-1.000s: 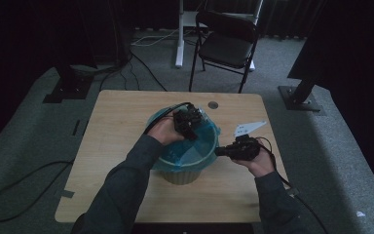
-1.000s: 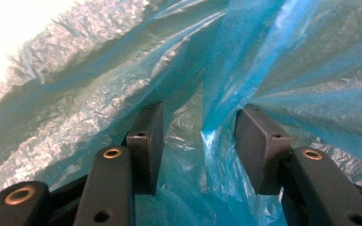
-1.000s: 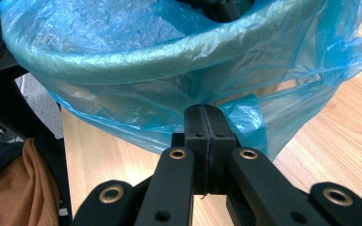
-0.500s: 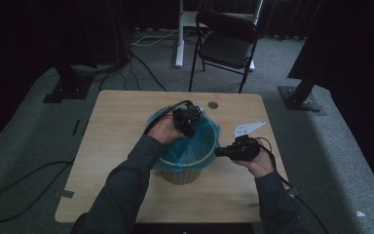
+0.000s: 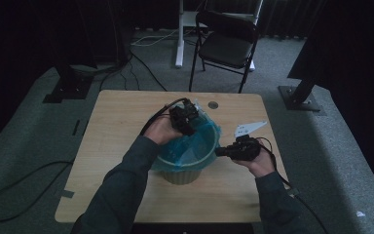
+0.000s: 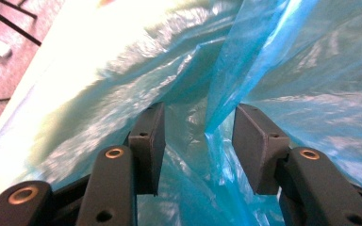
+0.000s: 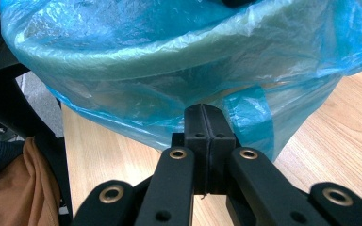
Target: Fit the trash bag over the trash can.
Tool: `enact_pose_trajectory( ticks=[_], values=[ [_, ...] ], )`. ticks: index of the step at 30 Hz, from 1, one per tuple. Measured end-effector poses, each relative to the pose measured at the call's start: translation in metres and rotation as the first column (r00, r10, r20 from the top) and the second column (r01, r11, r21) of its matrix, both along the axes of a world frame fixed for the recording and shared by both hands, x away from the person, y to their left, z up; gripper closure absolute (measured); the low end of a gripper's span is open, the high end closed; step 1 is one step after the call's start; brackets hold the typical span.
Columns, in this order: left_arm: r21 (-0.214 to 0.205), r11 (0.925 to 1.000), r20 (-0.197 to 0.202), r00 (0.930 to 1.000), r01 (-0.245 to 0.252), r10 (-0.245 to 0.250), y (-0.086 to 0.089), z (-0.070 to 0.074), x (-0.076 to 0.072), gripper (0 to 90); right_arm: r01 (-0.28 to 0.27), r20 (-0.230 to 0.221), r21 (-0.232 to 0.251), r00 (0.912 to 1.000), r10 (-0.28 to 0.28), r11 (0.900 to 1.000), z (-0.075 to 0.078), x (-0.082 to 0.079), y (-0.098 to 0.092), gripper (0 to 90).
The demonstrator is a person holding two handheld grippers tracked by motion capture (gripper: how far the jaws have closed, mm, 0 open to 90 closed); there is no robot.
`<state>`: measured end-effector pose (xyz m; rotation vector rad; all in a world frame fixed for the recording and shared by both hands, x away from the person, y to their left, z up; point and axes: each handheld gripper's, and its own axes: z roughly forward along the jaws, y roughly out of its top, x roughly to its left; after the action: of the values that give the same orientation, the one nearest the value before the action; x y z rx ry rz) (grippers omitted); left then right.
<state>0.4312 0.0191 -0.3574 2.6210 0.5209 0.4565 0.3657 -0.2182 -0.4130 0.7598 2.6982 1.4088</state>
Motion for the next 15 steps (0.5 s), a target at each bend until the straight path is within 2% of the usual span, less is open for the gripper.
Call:
enact_pose_trajectory(
  ticks=[6,7,9,14,15],
  values=[
    [-0.106,0.9943,0.016,0.9998,-0.012,0.014,0.019,0.014,-0.008,54.6,0.001,0.002,-0.001,1.0000,-0.001,1.0000,0.000,0.000,0.000,89.9],
    [-0.106,0.9943,0.016,0.9998,-0.012,0.014,0.019,0.014,-0.008,54.6,0.002,0.004,0.000,1.0000,-0.002,1.0000,0.000,0.000,-0.001,89.9],
    [-0.165,0.9862,0.015,0.9996,-0.020,0.022,0.030,0.018,-0.011,54.7,0.006,0.005,0.003,1.0000,-0.006,1.0000,0.001,0.001,-0.002,89.9],
    [-0.199,0.9798,0.028,0.9992,-0.023,0.029,0.038,0.023,-0.013,54.7,0.009,0.004,0.003,0.9999,-0.009,1.0000,0.001,0.001,-0.002,89.9],
    [-0.244,0.9695,0.033,0.9989,-0.025,0.034,0.046,0.029,-0.017,54.7,0.013,0.008,0.005,0.9999,-0.013,0.9999,0.001,0.001,-0.003,89.8]
  ],
)
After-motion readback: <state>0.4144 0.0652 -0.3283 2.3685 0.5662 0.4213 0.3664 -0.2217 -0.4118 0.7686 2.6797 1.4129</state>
